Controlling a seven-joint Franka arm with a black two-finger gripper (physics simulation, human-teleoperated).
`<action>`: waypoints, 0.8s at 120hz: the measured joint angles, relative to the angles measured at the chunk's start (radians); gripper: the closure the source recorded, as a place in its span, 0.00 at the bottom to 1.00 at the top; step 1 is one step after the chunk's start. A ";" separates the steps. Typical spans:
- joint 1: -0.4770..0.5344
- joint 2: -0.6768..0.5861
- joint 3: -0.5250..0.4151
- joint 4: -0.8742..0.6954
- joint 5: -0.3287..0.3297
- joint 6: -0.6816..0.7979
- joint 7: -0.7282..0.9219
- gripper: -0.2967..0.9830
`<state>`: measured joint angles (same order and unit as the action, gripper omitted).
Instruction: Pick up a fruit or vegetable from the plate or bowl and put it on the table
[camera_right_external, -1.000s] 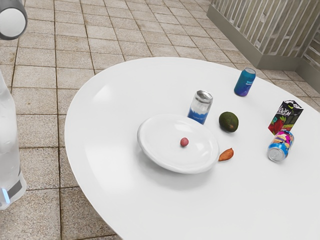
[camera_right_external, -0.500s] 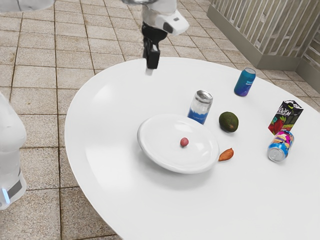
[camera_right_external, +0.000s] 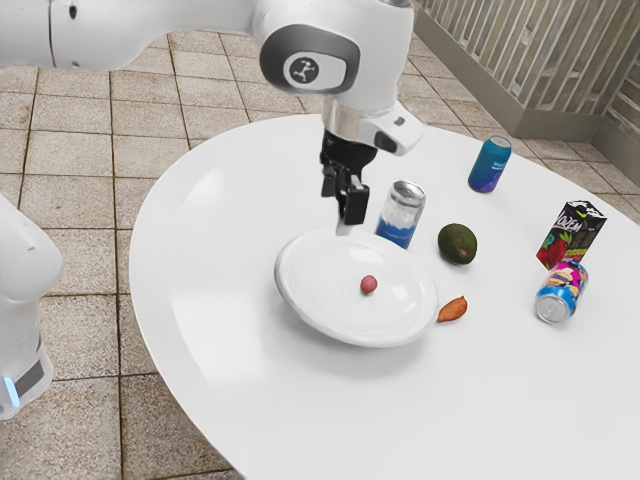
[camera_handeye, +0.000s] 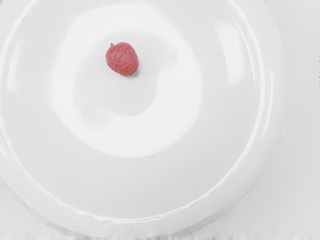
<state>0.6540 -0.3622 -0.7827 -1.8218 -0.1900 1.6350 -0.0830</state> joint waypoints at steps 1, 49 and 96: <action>0.000 -0.001 -0.003 -0.007 -0.002 0.002 -0.005 0.25; 0.010 0.127 -0.031 -0.113 -0.022 0.110 -0.184 0.25; -0.004 0.248 -0.029 -0.107 0.017 0.186 -0.276 0.25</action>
<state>0.6496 -0.1137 -0.8115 -1.9283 -0.1726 1.8213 -0.3587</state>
